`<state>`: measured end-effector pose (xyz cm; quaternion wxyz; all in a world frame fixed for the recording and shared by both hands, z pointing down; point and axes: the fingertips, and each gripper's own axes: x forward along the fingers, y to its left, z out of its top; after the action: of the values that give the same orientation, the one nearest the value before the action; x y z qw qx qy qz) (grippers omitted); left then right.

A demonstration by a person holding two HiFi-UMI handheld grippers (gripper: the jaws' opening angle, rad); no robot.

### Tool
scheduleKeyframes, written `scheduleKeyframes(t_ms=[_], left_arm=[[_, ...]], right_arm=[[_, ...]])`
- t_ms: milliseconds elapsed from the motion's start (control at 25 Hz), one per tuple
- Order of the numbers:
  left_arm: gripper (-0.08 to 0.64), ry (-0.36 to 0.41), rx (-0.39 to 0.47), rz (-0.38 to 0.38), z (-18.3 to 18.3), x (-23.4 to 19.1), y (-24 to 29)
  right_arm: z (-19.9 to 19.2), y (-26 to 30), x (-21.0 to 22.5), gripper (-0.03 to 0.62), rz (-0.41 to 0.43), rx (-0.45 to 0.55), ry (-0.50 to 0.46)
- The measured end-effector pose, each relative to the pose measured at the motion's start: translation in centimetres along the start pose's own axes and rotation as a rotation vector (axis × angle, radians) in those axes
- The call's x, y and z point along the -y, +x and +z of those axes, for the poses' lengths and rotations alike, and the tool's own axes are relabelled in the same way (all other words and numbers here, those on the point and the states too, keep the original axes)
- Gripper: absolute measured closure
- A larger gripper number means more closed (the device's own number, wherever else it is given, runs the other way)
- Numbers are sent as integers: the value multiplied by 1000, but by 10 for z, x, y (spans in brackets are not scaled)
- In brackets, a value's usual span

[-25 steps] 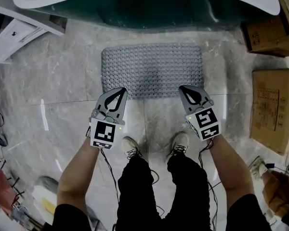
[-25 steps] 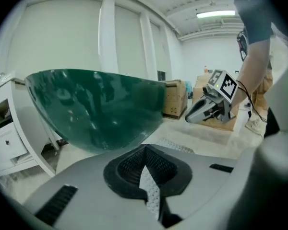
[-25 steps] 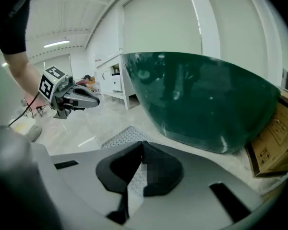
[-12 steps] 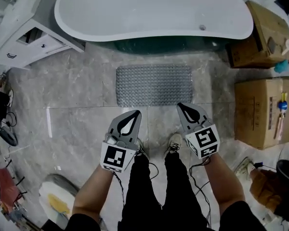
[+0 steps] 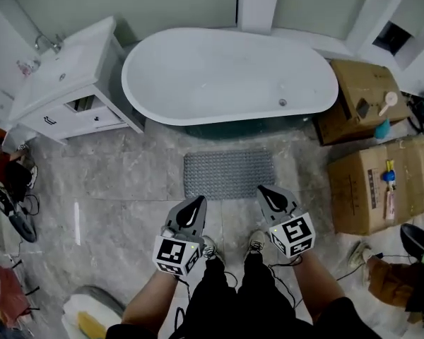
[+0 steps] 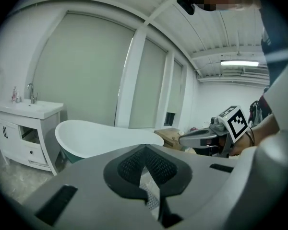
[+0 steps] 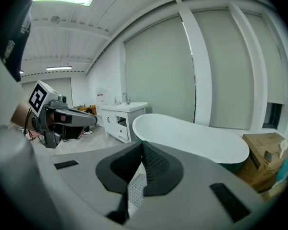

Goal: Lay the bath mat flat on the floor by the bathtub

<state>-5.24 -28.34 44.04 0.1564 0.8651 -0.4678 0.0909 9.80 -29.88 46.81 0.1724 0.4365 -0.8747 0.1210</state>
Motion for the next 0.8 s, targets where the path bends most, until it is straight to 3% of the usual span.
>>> scheduleKeyframes(t_ms=[200,360,800], left_arm=[[543,29,44,-31,41,12,-38],[543,8,61,-54,56,24,-73],[543,-6,24,-159,46,49,-104]], right_arm=[[49,-30,-28,575,-38,73,32],[69,-57,-55,575,-58,86,22],[73,-99,-95,575,-99,114,40]])
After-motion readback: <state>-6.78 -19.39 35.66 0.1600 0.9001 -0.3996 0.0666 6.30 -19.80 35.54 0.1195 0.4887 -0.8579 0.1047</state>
